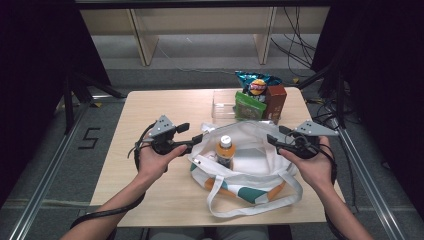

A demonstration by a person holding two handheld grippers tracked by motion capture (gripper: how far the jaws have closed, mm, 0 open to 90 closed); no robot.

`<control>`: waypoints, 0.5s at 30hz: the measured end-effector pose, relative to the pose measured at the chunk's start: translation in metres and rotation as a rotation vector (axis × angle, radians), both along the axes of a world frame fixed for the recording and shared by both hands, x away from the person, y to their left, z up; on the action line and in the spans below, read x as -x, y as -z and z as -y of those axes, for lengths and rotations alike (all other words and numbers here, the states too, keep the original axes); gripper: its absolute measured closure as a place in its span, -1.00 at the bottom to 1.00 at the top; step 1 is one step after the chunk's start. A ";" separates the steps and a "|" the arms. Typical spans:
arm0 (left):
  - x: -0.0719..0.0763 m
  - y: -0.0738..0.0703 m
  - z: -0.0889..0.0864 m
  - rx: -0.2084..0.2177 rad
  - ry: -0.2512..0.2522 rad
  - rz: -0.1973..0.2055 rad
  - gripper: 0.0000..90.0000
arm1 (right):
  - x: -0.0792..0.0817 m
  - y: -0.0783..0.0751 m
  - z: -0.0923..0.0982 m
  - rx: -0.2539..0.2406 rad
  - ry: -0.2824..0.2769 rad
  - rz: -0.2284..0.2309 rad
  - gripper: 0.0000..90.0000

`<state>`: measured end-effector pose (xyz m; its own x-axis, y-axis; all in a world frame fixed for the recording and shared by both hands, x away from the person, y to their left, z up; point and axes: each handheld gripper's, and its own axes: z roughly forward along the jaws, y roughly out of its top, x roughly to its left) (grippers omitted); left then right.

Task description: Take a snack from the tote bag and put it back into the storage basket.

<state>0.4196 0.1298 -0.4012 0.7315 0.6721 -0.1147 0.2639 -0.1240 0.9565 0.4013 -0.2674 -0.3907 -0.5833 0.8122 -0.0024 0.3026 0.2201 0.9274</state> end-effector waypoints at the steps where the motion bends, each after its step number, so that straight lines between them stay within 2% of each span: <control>1: 0.000 0.000 0.001 -0.001 0.006 0.003 -0.29 | 0.002 -0.001 0.001 -0.009 0.017 -0.015 -0.05; 2: 0.000 0.000 0.001 -0.001 0.006 0.003 -0.30 | 0.002 -0.002 0.003 -0.018 0.032 -0.002 -0.05; 5: 0.000 -0.001 0.001 0.008 0.012 0.008 -0.30 | 0.002 -0.004 0.008 -0.018 0.050 -0.010 -0.05; 6: 0.001 -0.002 0.001 0.005 0.008 0.007 -0.30 | 0.002 -0.004 0.011 -0.019 0.064 0.008 -0.05; 9: 0.001 -0.003 0.002 0.009 0.010 0.013 -0.30 | 0.002 -0.004 0.012 -0.028 0.056 0.012 -0.05; 10: 0.001 -0.003 0.003 0.007 0.010 0.014 -0.30 | 0.002 -0.004 0.013 -0.021 0.063 0.029 -0.06; 13: 0.001 -0.004 0.004 0.008 0.012 0.016 -0.30 | 0.003 -0.005 0.014 -0.015 0.060 0.026 -0.06; 14: 0.001 -0.004 0.005 0.008 0.015 0.017 -0.30 | 0.005 -0.005 0.013 -0.032 0.075 0.003 -0.06; 15: 0.001 -0.004 0.005 0.008 0.015 0.017 -0.30 | 0.005 -0.005 0.013 -0.032 0.075 0.003 -0.06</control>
